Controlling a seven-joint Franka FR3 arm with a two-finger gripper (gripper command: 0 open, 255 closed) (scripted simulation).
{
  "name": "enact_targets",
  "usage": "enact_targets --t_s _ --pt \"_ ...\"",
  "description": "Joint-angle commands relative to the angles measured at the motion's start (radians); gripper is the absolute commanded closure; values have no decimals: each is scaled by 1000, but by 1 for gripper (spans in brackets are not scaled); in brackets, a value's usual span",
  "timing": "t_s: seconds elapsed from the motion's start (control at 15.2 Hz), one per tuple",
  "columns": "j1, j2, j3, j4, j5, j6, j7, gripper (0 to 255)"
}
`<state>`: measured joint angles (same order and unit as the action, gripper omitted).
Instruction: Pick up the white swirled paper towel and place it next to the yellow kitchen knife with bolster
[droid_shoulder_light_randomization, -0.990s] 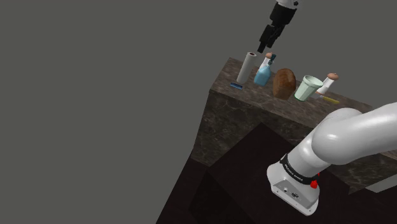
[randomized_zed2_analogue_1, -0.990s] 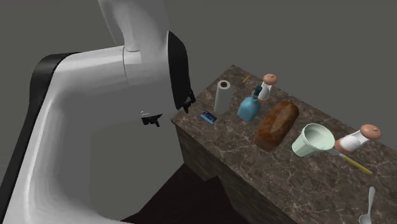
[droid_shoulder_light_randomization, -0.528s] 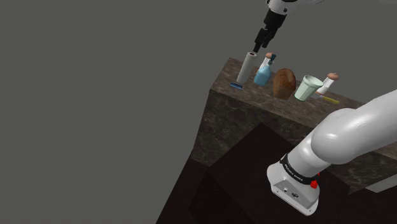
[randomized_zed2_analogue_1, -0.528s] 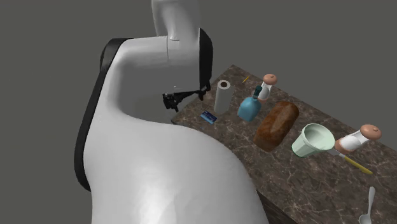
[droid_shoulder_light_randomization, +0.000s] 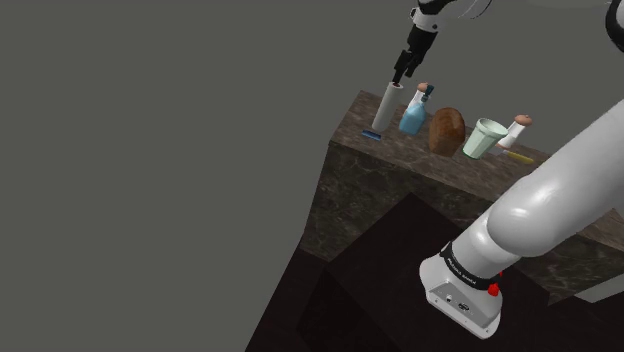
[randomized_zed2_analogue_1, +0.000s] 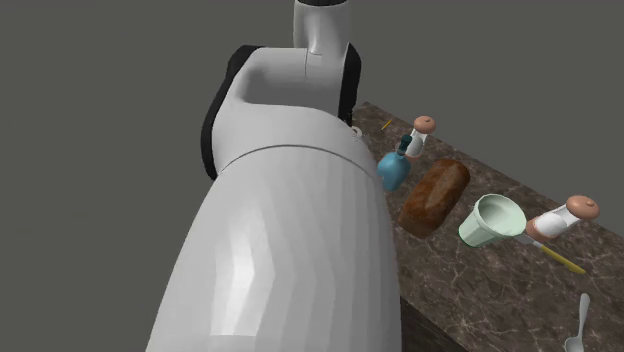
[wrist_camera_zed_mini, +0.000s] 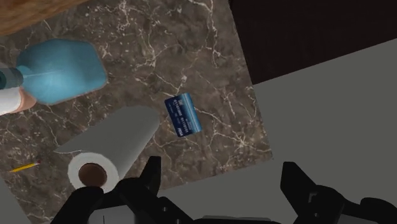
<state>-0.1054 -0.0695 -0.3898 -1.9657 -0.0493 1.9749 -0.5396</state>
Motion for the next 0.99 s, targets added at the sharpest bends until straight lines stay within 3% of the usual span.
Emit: enact_targets --t_s 0.0,0.33,0.73,0.92 --pt "-12 76 -20 55 33 17 -41 0" --pt "-67 273 -48 225 131 27 -142 0" --pt "-166 511 -43 479 238 -9 -229 0" --pt "-168 524 -39 456 244 25 -233 0"
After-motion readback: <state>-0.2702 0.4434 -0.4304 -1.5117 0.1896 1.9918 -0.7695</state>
